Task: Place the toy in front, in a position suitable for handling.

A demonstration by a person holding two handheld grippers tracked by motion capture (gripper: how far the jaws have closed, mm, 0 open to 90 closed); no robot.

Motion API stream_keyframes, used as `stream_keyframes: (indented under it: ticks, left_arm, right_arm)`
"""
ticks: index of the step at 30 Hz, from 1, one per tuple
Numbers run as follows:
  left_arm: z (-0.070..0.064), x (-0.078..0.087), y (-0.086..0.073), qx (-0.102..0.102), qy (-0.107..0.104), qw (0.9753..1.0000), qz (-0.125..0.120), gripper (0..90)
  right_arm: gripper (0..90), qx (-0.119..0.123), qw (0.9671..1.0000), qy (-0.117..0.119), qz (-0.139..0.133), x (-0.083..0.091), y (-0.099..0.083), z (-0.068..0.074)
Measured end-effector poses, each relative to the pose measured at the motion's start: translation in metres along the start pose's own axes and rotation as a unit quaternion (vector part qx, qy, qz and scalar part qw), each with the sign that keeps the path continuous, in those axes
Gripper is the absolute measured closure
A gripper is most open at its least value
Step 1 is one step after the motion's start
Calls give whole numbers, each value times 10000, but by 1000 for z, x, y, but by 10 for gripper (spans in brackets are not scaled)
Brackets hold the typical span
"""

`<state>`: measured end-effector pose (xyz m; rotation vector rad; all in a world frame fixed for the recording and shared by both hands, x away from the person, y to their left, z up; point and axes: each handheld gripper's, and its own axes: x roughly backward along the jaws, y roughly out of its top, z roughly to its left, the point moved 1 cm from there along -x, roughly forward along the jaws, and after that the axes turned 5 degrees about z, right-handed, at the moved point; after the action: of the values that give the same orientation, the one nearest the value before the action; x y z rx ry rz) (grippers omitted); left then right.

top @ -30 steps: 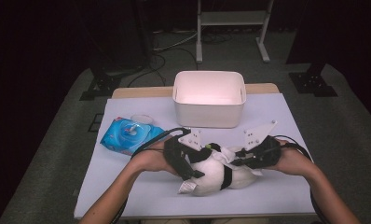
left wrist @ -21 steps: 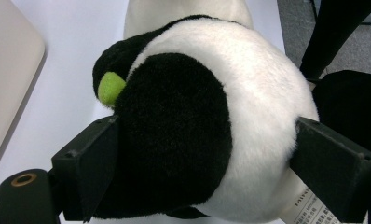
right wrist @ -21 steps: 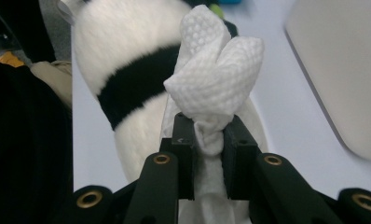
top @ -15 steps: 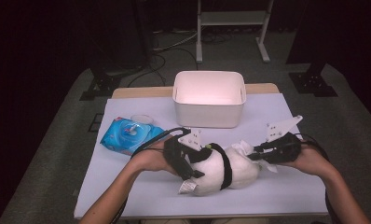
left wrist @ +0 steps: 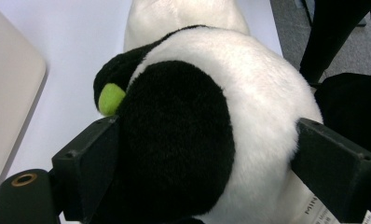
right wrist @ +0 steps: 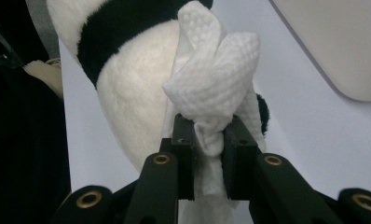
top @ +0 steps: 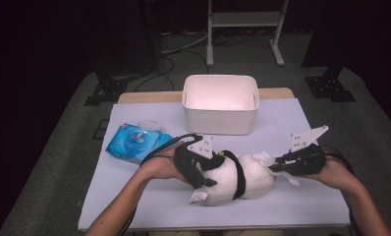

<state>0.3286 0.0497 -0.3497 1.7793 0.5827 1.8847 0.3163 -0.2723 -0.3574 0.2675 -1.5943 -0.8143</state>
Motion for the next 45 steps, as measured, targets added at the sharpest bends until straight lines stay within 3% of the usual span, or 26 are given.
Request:
stream_keyframes:
  ticks: [3, 8, 16, 20, 24, 30, 45]
  left_arm:
    - [1, -3, 4, -46, -33, 10000, 17, 116]
    - [0, -8, 9, -137, -153, 9997, 114, 116]
    - [-1, -6, 6, -33, -158, 9998, 152, 116]
    - [0, -4, 5, 49, -95, 9999, 114, 121]
    - [2, -1, 9, 7, 81, 9999, 135, 121]
    - [5, 0, 11, -60, 185, 9997, 150, 120]
    - [3, 3, 14, -221, 243, 9993, 149, 119]
  right_arm:
    - [764, 125, 9999, 5, -12, 1, 7, 2]
    - [763, 469, 9988, 75, 127, -7, 36, 5]
    - [761, 673, 9973, 164, 235, -20, 61, 4]
    - [763, 588, 9978, 164, 241, -21, 57, 2]
    - [771, 497, 9984, 143, 234, -19, 47, 4]
    - [778, 435, 9986, 112, 261, -17, 40, 9]
    - [783, 353, 9990, 151, 207, -14, 31, 18]
